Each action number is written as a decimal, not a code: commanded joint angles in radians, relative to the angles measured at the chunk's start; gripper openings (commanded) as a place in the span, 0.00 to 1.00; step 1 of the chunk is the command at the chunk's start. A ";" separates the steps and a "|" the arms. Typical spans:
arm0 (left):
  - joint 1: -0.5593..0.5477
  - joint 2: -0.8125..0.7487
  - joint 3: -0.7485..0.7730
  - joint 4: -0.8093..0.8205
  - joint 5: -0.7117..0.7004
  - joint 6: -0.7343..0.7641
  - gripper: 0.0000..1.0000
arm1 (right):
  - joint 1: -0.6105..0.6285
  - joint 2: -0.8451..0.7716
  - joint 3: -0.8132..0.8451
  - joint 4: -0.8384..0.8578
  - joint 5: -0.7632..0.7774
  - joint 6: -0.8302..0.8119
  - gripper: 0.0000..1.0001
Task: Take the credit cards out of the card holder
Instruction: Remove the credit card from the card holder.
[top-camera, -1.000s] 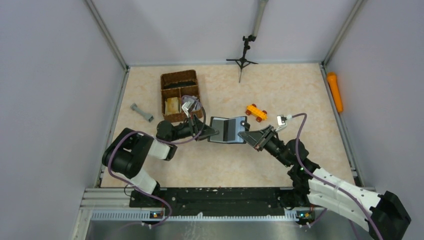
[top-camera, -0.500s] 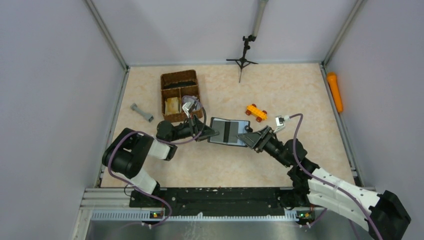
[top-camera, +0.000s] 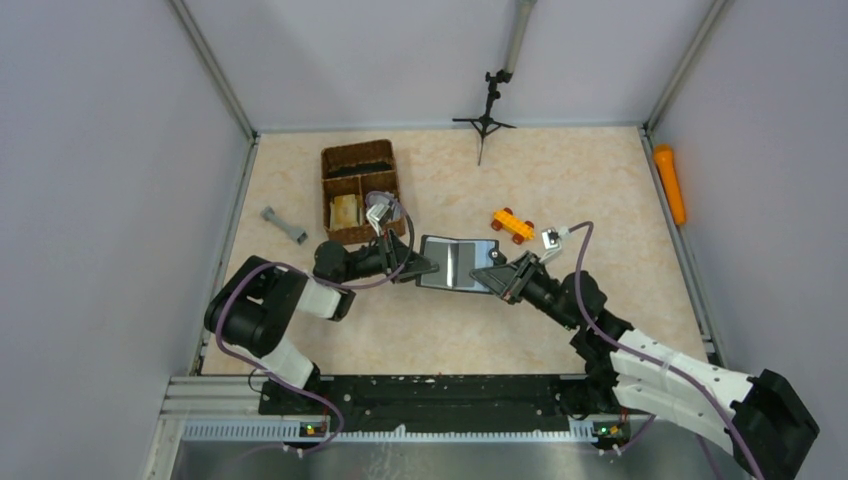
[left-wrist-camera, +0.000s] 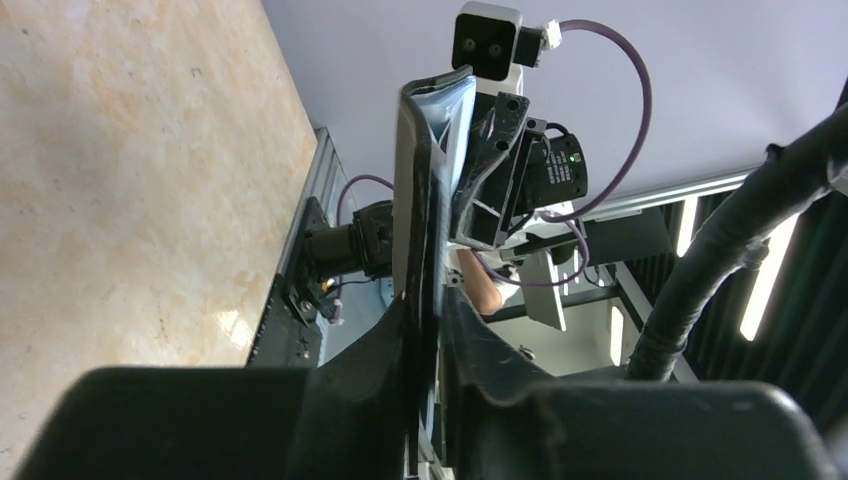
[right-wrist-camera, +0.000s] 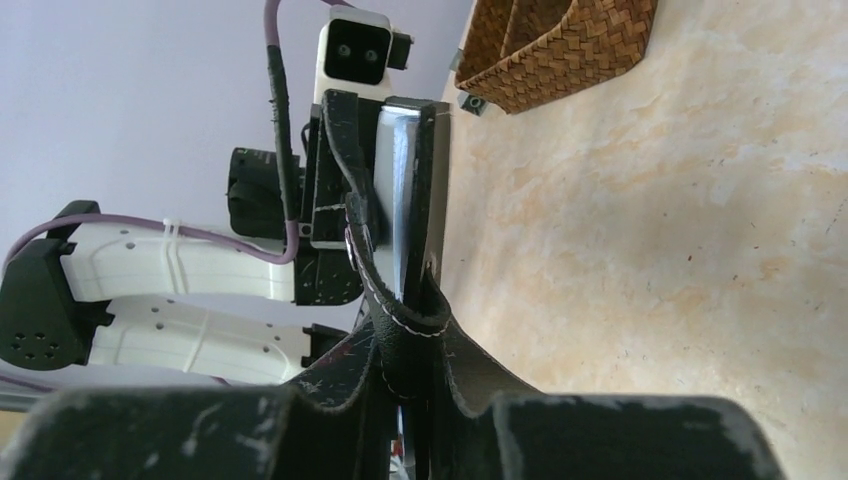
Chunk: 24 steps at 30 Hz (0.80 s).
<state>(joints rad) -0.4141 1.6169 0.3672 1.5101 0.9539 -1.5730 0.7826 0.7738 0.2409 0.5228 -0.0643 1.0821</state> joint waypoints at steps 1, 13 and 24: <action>0.004 -0.010 0.034 0.072 0.071 0.037 0.27 | -0.008 -0.014 0.059 0.011 -0.014 -0.036 0.01; 0.044 -0.229 0.086 -0.928 -0.043 0.636 0.63 | -0.008 -0.081 0.097 -0.173 0.059 -0.084 0.00; -0.023 -0.408 0.207 -1.349 -0.199 0.871 0.48 | -0.009 -0.051 0.127 -0.220 0.074 -0.116 0.00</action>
<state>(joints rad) -0.4114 1.2217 0.5385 0.2874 0.7876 -0.7788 0.7822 0.7155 0.2977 0.2760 0.0029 0.9897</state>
